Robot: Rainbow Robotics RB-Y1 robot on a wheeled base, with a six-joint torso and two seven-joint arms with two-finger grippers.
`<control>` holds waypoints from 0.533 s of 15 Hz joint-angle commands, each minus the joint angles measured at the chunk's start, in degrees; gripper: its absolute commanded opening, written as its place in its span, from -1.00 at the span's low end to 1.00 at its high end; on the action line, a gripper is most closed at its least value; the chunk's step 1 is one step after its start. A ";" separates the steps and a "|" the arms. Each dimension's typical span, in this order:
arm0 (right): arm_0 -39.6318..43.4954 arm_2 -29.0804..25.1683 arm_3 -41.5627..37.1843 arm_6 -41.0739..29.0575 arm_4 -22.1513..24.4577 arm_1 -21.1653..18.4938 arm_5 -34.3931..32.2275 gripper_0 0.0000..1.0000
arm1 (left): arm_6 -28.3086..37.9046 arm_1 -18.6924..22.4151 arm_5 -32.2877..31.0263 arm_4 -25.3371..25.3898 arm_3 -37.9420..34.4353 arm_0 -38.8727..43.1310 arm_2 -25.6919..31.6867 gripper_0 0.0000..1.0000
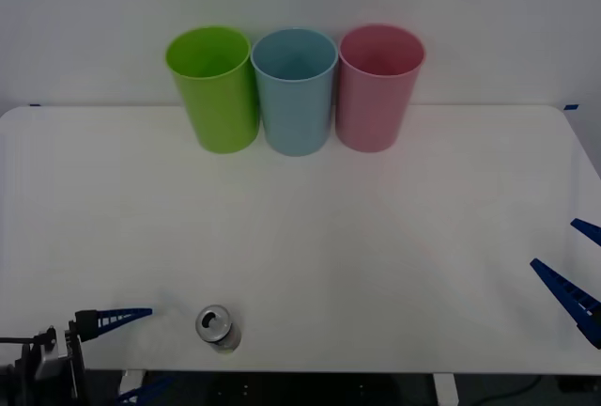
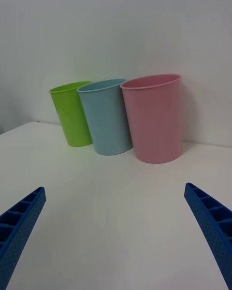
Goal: Grasp the object on the table and drop it into the matching bin: aluminum can to the light blue bin, PET bottle to the pink bin.
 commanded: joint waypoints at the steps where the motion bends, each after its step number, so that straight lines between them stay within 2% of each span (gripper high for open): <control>1: 0.00 0.00 0.00 0.00 0.00 0.00 0.00 1.00 | -3.48 -0.01 0.14 1.70 4.14 -2.69 -3.32 1.00; 8: 0.00 0.00 0.00 0.00 0.00 0.00 0.00 1.00 | -6.29 -5.63 2.16 0.99 5.64 -3.92 -4.81 1.00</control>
